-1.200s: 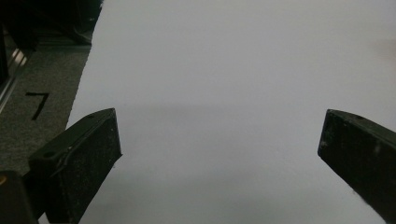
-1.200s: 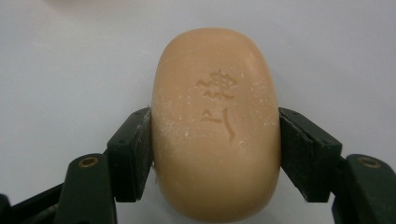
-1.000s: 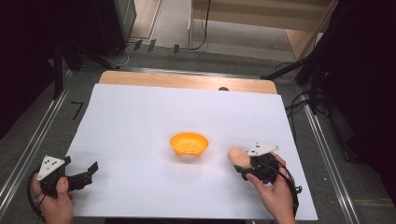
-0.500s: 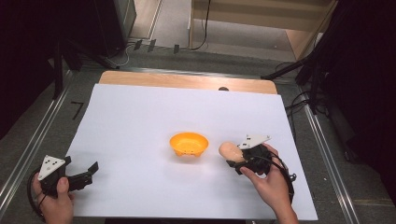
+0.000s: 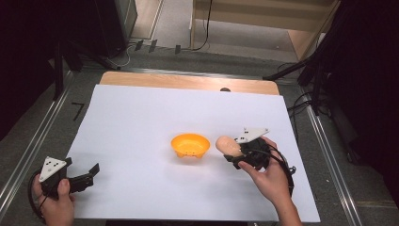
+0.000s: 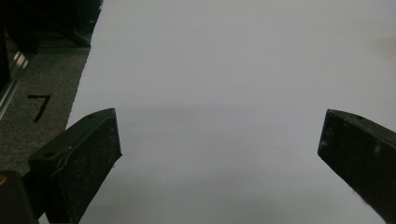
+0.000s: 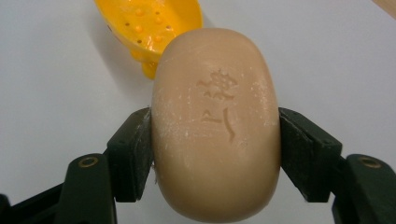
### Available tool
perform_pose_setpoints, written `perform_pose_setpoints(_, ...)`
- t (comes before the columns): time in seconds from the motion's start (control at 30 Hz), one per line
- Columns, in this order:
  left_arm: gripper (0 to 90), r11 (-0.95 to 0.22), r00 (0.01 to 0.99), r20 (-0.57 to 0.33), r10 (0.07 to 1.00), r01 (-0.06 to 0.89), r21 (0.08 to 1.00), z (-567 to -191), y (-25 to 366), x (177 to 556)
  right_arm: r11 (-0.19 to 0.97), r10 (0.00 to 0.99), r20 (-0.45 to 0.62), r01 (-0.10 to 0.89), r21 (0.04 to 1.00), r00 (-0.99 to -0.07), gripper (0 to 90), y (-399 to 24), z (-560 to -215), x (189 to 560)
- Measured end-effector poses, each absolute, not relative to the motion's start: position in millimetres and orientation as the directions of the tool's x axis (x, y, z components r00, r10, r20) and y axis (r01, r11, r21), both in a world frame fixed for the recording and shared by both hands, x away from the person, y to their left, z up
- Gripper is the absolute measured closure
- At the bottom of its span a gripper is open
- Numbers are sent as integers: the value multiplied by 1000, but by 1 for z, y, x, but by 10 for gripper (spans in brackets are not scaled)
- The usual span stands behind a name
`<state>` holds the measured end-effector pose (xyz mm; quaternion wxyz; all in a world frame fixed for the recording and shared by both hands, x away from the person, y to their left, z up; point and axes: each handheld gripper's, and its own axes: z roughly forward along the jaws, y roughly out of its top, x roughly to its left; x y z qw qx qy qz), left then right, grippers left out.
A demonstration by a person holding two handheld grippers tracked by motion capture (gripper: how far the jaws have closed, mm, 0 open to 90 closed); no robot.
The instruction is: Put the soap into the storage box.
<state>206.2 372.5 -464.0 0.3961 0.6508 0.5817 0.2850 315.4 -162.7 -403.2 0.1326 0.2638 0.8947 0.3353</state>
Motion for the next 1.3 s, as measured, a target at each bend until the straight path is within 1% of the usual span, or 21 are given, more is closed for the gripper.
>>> perform_pose_setpoints(0.5,0,-12,162,-87,983,532,847,-464,372,206,663,493,-86,309,682,-866,334,-137,-388,325)
perform_pose_setpoints(0.73,0,-12,162,-87,983,532,847,-464,372,207,682,424,-106,240,691,-899,334,-123,-383,330)
perform_pose_setpoints(0.87,0,-12,161,-87,983,533,846,-464,372,207,687,404,-105,226,691,-909,334,-115,-382,333)
perform_pose_setpoints(1.3,0,-12,161,-88,983,535,845,-464,372,207,731,284,-121,133,670,-951,333,-85,-388,342)
